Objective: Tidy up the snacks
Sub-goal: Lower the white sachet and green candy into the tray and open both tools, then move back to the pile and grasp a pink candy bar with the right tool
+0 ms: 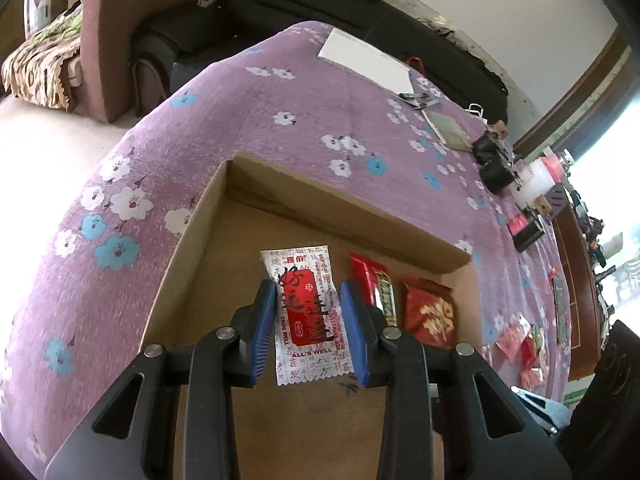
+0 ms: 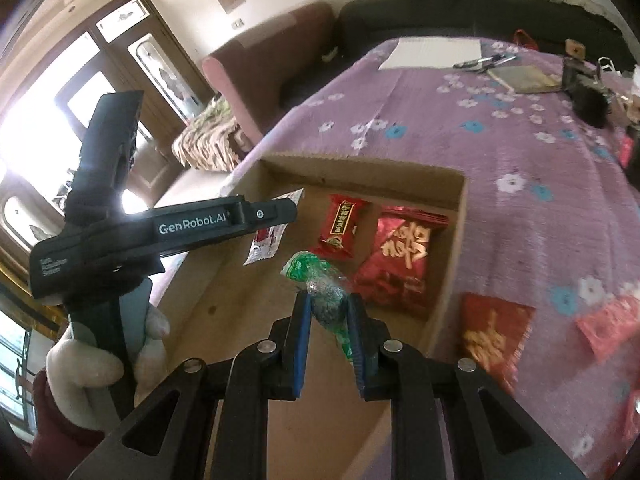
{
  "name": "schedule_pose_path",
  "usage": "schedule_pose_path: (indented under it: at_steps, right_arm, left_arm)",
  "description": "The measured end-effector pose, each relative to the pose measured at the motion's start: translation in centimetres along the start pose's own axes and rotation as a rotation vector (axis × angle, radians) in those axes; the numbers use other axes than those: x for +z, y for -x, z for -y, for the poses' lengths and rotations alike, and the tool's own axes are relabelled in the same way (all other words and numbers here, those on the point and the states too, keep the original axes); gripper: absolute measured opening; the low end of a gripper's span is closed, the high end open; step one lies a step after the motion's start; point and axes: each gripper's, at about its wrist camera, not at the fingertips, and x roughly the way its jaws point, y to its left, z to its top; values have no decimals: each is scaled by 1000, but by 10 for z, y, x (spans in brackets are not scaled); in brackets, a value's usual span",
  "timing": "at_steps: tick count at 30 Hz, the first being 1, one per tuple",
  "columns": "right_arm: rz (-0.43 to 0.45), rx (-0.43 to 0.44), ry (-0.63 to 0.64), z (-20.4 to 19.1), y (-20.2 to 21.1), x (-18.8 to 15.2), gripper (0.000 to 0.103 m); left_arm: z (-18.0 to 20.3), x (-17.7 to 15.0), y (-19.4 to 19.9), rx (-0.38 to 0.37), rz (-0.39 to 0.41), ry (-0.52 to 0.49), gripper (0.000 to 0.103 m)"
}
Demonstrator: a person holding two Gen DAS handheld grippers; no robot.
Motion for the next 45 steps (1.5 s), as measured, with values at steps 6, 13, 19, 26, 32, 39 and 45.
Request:
schedule_pose_path:
  at_steps: [6, 13, 19, 26, 32, 39, 45]
  right_arm:
    - [-8, -26, 3, -2, -16, 4, 22]
    - [45, -33, 27, -7, 3, 5, 33]
    - [124, -41, 2, 15, 56, -3, 33]
    - [224, -162, -139, 102, 128, -28, 35]
    - [226, -246, -280, 175, 156, -60, 37]
    - [187, -143, -321, 180, 136, -54, 37]
    - [134, -213, -432, 178, 89, -31, 37]
  left_arm:
    - [-1, 2, -6, -13, -6, 9, 32]
    - [-3, 1, 11, -20, 16, 47, 41]
    - [17, -16, 59, -52, 86, 18, 41]
    - [62, -72, 113, -168, 165, -60, 68]
    - [97, -119, 109, -234, 131, -104, 72]
    - [104, -135, 108, -217, 128, -111, 72]
    - [97, -139, 118, -200, 151, -119, 72]
